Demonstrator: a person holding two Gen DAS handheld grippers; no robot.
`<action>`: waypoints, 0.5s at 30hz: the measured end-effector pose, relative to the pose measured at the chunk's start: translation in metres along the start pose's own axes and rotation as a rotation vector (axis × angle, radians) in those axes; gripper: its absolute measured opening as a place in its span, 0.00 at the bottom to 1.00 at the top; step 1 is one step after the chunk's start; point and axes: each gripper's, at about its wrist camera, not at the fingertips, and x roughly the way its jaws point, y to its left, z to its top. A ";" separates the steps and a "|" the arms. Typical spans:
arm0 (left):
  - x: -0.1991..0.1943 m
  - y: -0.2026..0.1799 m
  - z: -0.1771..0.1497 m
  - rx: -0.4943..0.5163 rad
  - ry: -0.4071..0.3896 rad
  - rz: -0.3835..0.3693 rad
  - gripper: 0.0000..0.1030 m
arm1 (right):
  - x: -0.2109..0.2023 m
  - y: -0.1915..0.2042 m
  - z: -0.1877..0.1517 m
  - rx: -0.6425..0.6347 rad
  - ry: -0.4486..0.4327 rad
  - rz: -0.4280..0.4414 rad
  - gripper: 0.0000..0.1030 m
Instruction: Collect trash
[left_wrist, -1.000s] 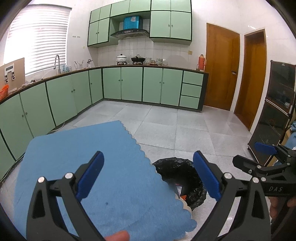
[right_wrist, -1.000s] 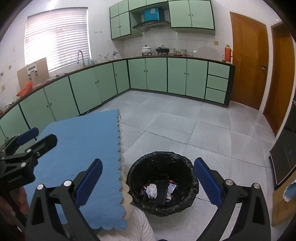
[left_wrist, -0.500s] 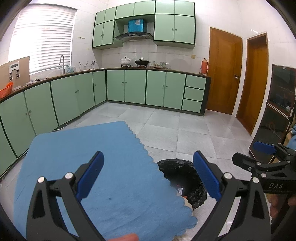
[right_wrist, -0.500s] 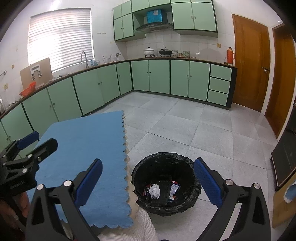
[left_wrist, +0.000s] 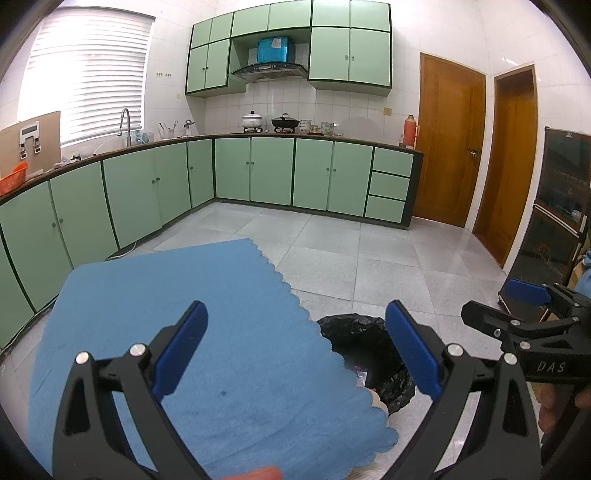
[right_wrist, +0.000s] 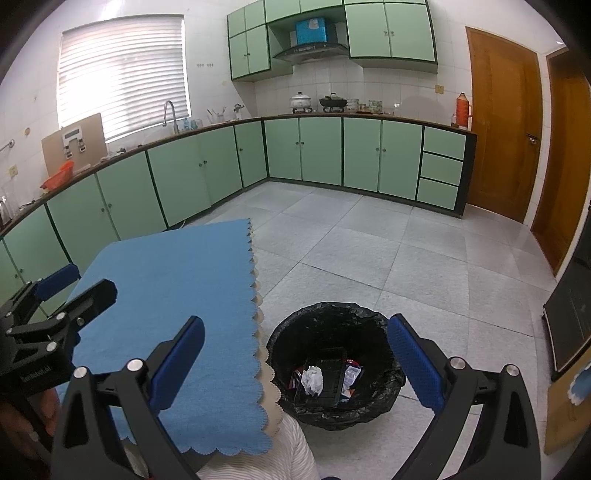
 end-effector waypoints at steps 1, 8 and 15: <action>0.000 0.000 0.000 -0.001 0.001 0.000 0.91 | 0.001 0.000 0.000 0.001 0.001 0.000 0.94; 0.002 -0.001 0.001 0.001 0.003 0.002 0.91 | 0.005 -0.001 -0.001 0.004 0.008 0.002 0.94; 0.002 -0.001 0.001 -0.002 0.004 0.002 0.91 | 0.005 -0.001 -0.001 0.004 0.008 0.001 0.94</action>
